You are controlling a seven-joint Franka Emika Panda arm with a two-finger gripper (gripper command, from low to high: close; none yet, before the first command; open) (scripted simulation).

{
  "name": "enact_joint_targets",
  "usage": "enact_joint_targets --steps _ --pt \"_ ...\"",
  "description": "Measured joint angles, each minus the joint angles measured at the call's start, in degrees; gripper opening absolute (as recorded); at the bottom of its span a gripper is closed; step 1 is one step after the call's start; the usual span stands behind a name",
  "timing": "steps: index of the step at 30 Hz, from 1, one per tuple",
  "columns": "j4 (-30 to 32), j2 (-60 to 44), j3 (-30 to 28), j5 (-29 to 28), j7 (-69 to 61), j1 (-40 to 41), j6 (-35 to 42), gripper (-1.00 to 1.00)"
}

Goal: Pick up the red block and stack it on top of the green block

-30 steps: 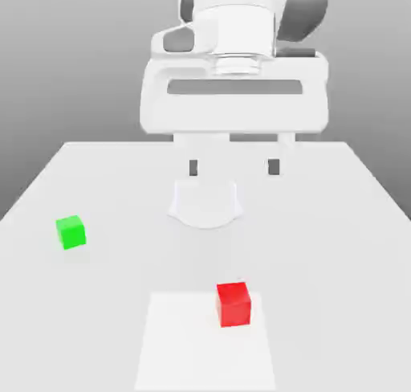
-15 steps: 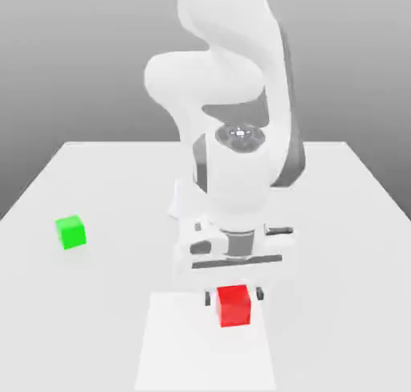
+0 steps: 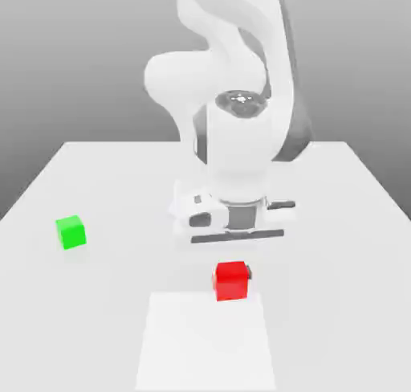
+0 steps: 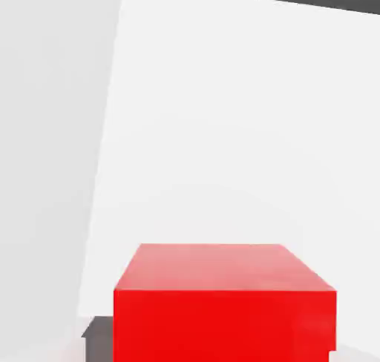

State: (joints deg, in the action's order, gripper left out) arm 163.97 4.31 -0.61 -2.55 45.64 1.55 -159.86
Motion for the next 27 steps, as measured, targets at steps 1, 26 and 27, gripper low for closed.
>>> enact_joint_targets --steps 1,26,27 --pt "0.2 0.9 -1.2 -1.1 0.5 1.8 0.5 -1.0" --pt "5.8 9.9 -30.4 -9.3 2.1 39.5 4.3 -1.0" --pt "5.9 9.1 -30.9 -8.1 1.2 38.6 3.7 -1.0"
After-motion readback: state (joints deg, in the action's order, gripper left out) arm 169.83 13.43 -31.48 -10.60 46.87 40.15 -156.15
